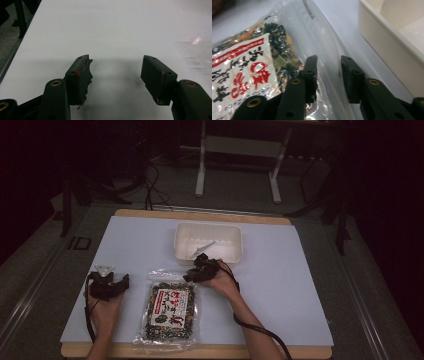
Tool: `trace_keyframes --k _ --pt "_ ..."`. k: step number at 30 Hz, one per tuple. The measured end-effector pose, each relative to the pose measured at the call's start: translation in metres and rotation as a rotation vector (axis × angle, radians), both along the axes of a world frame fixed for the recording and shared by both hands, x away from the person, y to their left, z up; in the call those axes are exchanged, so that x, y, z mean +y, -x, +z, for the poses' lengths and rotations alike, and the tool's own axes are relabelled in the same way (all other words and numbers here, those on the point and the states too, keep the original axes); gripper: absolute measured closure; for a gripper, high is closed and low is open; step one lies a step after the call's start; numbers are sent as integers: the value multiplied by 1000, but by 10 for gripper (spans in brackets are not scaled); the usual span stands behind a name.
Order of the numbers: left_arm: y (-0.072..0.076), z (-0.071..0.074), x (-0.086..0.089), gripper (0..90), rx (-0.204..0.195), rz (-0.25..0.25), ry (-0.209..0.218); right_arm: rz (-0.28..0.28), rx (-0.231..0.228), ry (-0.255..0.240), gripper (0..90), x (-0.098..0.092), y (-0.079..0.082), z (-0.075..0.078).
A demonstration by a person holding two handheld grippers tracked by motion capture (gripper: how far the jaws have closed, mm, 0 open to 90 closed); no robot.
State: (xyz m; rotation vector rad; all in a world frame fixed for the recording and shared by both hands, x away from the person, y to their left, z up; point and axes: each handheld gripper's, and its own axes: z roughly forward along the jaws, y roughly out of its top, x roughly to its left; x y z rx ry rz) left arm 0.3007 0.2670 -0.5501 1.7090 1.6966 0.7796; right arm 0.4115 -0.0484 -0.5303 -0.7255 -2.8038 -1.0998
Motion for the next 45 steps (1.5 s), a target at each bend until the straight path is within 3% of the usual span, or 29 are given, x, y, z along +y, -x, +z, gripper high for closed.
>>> trace_keyframes --k 3,6,11,19,34,45 --pt "0 0 0 405 1 0 -1 -1 -2 8 737 1 0 -1" --pt "0 0 0 405 1 0 -1 15 -39 27 801 3 5 -1" --pt "0 0 0 405 3 1 -2 43 -59 37 890 3 10 2" --pt "0 0 0 405 -3 1 5 62 -86 48 895 3 13 10" --pt "0 0 2 405 -4 5 17 71 -176 -12 895 -8 21 45" --pt "1 0 2 405 -6 6 18 97 -222 -32 895 -8 24 61"
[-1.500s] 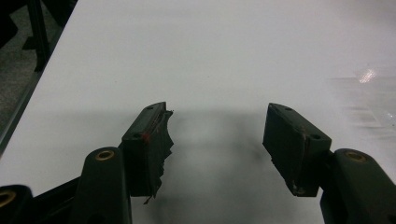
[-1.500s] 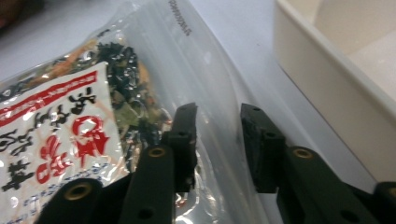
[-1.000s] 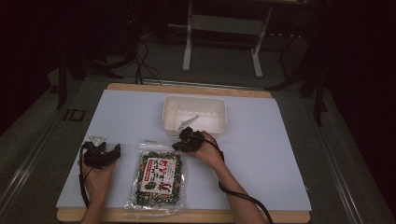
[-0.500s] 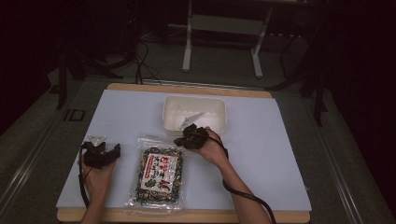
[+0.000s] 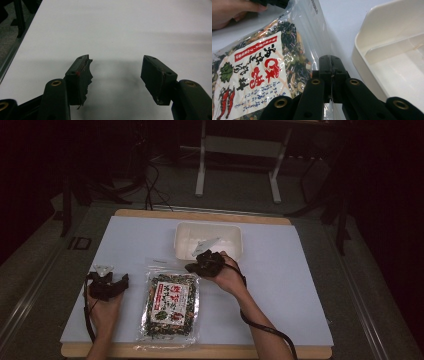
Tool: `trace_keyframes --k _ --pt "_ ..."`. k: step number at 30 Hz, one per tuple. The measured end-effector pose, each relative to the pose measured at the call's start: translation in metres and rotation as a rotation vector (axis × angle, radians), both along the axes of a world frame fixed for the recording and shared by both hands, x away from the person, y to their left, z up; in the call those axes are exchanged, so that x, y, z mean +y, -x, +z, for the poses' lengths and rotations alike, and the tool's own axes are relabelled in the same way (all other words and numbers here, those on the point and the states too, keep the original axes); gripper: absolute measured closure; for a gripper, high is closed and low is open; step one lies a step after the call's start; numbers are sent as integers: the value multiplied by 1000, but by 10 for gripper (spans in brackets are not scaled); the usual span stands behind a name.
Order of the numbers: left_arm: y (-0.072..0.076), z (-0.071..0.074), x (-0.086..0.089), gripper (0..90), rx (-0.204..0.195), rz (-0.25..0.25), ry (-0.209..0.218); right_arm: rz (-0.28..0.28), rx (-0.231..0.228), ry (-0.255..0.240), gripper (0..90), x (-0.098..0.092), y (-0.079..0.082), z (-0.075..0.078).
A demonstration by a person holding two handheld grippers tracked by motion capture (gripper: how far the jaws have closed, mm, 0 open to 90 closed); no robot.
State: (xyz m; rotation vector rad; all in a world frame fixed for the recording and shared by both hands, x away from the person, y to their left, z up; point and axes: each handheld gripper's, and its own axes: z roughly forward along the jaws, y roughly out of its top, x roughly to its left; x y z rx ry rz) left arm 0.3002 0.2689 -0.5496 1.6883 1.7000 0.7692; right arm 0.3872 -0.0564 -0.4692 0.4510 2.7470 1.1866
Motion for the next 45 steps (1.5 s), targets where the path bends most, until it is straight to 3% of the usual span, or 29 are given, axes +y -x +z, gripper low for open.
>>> trace_keyframes --k 10,16,30,45 --pt "0 0 0 405 0 0 1 -10 -39 -18 896 0 0 16" --pt "0 0 0 405 1 2 0 -44 -55 -62 896 -13 -4 29" --pt "0 0 0 403 0 3 0 -77 -86 -70 896 -38 -3 47" --pt "0 0 0 403 2 4 0 -78 -85 -66 897 -54 7 69"
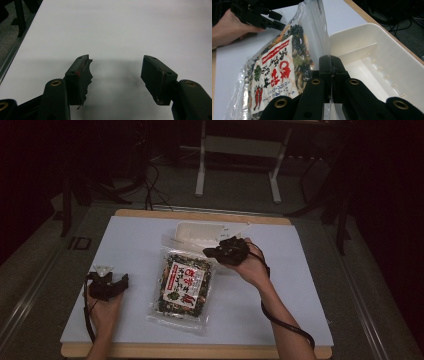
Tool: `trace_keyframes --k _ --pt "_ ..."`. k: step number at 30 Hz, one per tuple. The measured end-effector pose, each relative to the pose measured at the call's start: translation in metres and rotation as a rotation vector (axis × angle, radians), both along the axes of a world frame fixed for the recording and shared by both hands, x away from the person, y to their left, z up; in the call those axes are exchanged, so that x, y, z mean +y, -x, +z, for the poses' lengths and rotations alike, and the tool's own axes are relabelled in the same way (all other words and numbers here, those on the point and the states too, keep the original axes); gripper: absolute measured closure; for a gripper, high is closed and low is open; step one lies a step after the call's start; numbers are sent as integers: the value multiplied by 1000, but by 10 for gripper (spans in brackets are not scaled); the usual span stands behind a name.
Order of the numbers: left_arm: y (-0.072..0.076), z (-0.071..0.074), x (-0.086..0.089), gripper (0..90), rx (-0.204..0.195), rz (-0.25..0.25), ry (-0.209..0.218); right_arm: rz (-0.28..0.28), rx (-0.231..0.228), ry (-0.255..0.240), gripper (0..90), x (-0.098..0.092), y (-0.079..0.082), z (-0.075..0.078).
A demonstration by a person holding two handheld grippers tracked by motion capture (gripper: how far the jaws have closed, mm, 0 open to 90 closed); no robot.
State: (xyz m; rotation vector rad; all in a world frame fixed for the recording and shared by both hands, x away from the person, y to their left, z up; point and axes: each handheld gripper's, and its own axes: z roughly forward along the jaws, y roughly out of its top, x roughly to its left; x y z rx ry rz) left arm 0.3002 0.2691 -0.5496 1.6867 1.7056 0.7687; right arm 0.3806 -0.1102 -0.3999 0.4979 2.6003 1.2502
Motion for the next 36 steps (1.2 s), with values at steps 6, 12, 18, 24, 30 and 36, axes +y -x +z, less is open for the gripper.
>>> trace_keyframes --k 6,12,18,24,30,36 --pt "0 0 0 403 -2 2 4 -5 8 4 897 -4 0 5" --pt "0 0 0 402 -4 2 3 -20 25 -11 897 -11 -2 10" --pt "0 0 0 402 -3 2 2 -45 83 -30 897 -16 -1 14" --pt "0 0 0 402 -4 1 0 -62 87 -42 896 -22 -2 17" --pt "0 0 0 402 -3 2 0 -73 91 -53 897 -27 -2 22" --pt "0 0 0 402 -6 3 1 -70 90 -68 897 -32 -1 28"
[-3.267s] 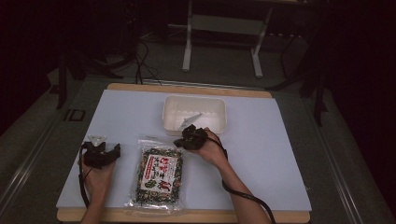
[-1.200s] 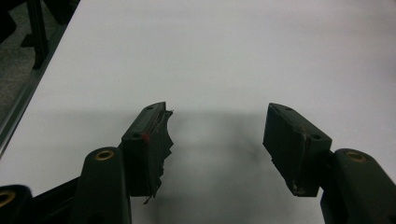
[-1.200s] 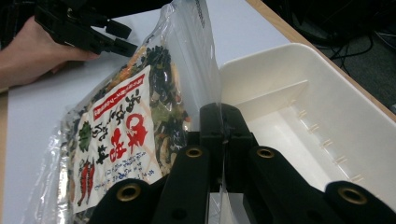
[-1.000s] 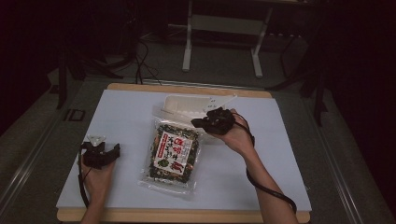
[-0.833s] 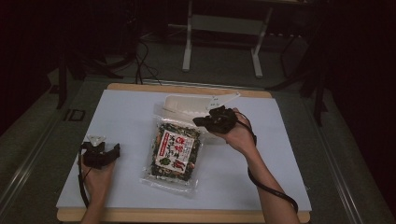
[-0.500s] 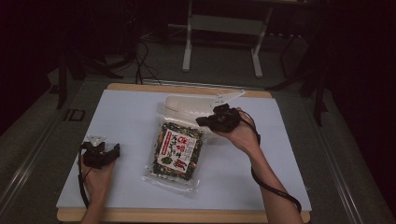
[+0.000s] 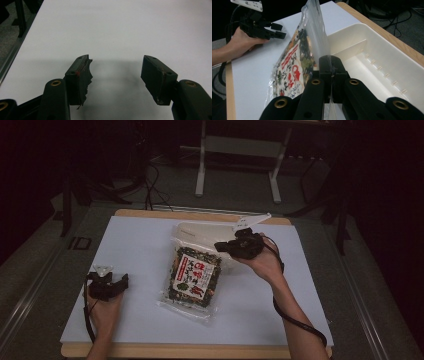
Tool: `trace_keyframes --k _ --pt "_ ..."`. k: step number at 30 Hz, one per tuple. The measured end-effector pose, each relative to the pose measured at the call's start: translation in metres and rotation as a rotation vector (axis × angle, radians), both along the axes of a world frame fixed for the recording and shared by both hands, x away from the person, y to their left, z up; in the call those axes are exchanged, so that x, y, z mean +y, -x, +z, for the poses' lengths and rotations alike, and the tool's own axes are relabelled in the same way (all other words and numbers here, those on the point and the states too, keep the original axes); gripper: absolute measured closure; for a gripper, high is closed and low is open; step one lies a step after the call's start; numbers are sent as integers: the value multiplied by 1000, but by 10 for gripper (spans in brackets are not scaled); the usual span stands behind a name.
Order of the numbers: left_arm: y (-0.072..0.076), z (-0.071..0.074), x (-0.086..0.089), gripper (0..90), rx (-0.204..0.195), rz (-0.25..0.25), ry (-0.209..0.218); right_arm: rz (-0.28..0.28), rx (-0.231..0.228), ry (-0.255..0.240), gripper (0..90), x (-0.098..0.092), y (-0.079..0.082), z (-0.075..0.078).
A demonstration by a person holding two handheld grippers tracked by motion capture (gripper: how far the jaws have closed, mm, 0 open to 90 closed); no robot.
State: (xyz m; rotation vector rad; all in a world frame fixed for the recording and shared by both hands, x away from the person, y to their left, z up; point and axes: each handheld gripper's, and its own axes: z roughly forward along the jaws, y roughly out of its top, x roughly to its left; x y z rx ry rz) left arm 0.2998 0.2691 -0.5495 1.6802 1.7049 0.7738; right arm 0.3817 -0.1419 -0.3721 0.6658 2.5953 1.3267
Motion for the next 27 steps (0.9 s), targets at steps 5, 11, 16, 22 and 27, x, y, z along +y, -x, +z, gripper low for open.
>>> trace_keyframes --k 5,11,16,22,27 --pt "0 0 0 402 1 0 0 -1 0 -16 897 -4 1 5" --pt "0 0 0 402 -3 3 3 -10 1 -34 897 -9 0 10" --pt "0 0 0 403 -4 2 1 -23 2 -49 898 -16 -3 13" --pt "0 0 0 403 -1 1 1 -25 2 -59 898 -21 -1 17" --pt "0 0 0 402 -1 2 1 -22 0 -67 898 -23 0 20"
